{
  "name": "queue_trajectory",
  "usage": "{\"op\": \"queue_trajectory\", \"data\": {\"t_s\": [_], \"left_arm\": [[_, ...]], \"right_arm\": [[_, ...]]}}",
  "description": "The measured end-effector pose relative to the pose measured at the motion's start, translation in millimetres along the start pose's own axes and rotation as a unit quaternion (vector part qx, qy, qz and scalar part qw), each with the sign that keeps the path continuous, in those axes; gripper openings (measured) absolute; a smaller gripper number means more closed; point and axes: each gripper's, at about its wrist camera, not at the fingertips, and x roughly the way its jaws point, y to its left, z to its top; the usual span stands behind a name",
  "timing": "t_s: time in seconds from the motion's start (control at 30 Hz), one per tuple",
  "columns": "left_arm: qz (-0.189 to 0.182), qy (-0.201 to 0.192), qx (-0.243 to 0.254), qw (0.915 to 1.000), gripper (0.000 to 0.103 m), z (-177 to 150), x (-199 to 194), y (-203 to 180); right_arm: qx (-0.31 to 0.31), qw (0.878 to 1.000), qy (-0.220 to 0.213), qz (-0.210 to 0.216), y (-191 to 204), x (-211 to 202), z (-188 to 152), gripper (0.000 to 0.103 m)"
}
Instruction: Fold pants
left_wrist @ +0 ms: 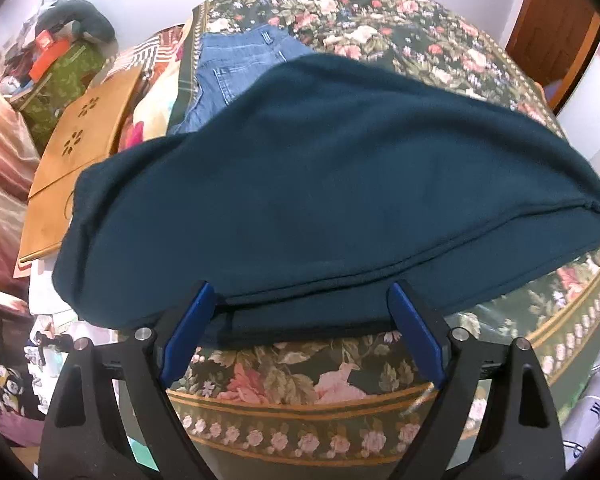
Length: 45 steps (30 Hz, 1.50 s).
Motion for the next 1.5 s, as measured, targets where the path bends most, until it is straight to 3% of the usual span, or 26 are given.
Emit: {"op": "queue_trajectory", "data": {"t_s": [0.13,0.2,0.3,0.37,0.57,0.67,0.77,1.03,1.1,1.2,1.33,1.4,1.5], "left_arm": [[0.005,-0.011,0.008,0.9999,0.089,8.4,8.4,-8.3],[0.003,-0.017,0.019,0.9997,0.083,11.9,10.8,-13.8],[-0.014,-0.022,0.031,0.9992,0.059,18.2,11.9,-20.2],[-0.030,-0.021,0.033,0.9988,0.038,21.8,12.9,-25.1],[-0.011,-0.029,0.052,0.9982,0.020,29.9,16.0,-39.3],[-0.009,-0.031,0.050,0.9982,0.014,33.3,12.9,-37.5],[-0.010,-0.047,0.048,0.9977,0.012,35.2,-1.0,-34.5],[-0.050,-0.096,0.035,0.9935,0.010,32.3,-55.7,-27.1],[-0.076,-0.089,0.025,0.9928,0.010,29.0,-58.5,-24.4],[-0.077,-0.071,0.032,0.9940,0.010,18.8,-48.3,-29.5],[-0.085,-0.034,0.038,0.9951,0.010,4.4,-24.2,-37.4],[-0.089,-0.026,0.029,0.9952,0.014,0.6,-20.6,-33.7],[-0.102,-0.025,0.002,0.9945,0.034,0.6,-29.1,-18.3]], "right_arm": [[0.034,0.999,0.016,-0.008,-12.2,8.3,-16.5,0.047],[0.054,0.998,0.019,-0.006,-19.4,12.8,-19.7,0.047],[0.076,0.997,0.016,-0.007,-27.1,20.8,-19.8,0.047],[0.083,0.996,0.011,-0.002,-29.9,26.8,-17.2,0.047],[0.086,0.996,0.022,-0.009,-25.0,47.8,-10.1,0.047],[0.072,0.997,0.017,-0.004,-21.2,48.1,-10.3,0.026],[0.058,0.998,0.003,-0.007,-18.6,40.0,-5.9,0.019],[0.024,0.998,-0.049,-0.031,-17.3,-3.3,8.9,0.017],[0.029,0.997,-0.056,-0.033,-21.8,-10.0,9.7,0.017],[0.034,0.998,-0.046,-0.039,-29.3,-5.7,4.4,0.017],[0.046,0.998,0.005,-0.046,-37.1,23.4,-10.5,0.019],[0.047,0.997,0.027,-0.061,-36.5,32.2,-16.0,0.027],[0.036,0.995,0.019,-0.086,-31.7,22.0,-15.6,0.036]]}}
